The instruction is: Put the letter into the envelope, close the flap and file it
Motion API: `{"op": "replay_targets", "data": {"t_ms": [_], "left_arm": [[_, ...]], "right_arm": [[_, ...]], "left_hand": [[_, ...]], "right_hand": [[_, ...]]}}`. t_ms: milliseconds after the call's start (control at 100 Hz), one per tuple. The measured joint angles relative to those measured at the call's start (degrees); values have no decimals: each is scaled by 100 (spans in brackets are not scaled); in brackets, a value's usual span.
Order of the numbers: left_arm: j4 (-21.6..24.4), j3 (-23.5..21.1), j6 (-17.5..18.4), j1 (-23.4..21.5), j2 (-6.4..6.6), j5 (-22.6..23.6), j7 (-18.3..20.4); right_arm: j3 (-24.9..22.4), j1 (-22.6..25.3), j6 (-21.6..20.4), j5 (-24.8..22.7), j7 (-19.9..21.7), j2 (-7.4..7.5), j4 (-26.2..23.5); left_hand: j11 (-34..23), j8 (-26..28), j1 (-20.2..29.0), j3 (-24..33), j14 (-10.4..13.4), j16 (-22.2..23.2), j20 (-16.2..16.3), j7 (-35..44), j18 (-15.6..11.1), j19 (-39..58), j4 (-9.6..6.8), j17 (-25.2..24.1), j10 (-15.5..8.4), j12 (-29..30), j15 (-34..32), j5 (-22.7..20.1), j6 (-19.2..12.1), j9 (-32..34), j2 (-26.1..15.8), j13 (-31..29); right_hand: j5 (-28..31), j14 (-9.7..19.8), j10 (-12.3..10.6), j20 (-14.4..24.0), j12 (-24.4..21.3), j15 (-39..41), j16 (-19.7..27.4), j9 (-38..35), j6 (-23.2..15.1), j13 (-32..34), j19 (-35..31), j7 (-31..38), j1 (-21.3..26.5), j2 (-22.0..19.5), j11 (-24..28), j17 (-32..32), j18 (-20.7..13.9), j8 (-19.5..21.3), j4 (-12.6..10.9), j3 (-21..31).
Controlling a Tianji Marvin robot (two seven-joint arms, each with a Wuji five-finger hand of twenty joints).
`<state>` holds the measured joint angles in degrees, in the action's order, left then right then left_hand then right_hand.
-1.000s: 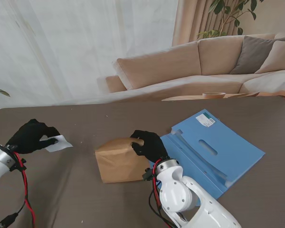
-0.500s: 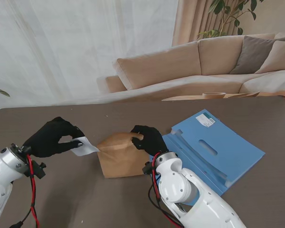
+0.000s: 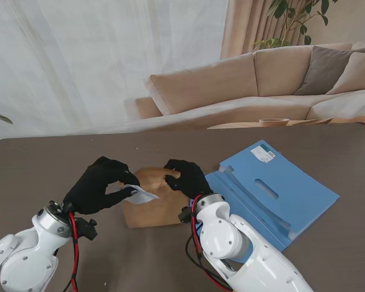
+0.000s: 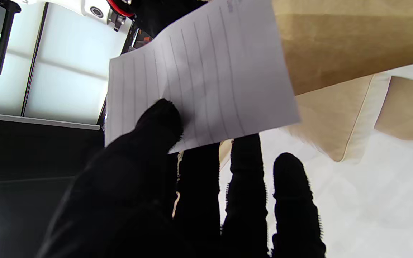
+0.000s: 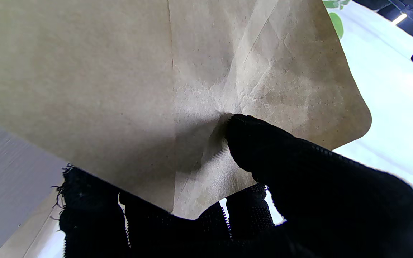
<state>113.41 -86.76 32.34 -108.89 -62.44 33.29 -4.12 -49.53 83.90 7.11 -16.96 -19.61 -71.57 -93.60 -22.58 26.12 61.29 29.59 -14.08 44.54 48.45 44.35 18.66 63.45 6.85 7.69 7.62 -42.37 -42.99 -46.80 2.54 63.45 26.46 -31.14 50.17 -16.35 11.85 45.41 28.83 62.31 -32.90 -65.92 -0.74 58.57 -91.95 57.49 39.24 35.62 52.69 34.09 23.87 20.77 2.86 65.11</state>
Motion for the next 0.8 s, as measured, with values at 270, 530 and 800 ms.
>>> {"op": "replay_targets", "data": {"t_ms": [270,530,800], "left_arm": [[-517,444,14,304,-97,1228,-1087],[-839,664,-120,504,-135,1633,-1618],[-1005,757,-416,589,-126,2326,-2309]], "right_arm": [[25,-4,-53,49,-40,-21,-54],[36,8,-80,53,-84,-35,-123],[40,12,-67,36,-150,-51,-140]], "left_hand": [[84,-39,-72,104,95,131,0,0,-79,68,60,-60,-50,0,-99,-8,-56,57,4,78],[84,-90,-134,178,135,296,33,12,-91,372,63,-60,-52,0,-355,-58,-90,57,76,80],[94,-177,-150,243,291,1239,678,61,-238,1079,111,-60,-65,1,-1298,-61,-116,118,133,219]], "right_hand": [[0,-8,10,0,0,1,0,0,0,0,-1,5,0,36,0,1,1,0,0,2],[0,-9,10,0,0,2,0,0,1,0,-2,6,0,36,0,2,1,0,0,2],[0,-12,12,12,0,7,0,0,1,0,-67,6,0,36,0,79,4,0,0,3]]}}
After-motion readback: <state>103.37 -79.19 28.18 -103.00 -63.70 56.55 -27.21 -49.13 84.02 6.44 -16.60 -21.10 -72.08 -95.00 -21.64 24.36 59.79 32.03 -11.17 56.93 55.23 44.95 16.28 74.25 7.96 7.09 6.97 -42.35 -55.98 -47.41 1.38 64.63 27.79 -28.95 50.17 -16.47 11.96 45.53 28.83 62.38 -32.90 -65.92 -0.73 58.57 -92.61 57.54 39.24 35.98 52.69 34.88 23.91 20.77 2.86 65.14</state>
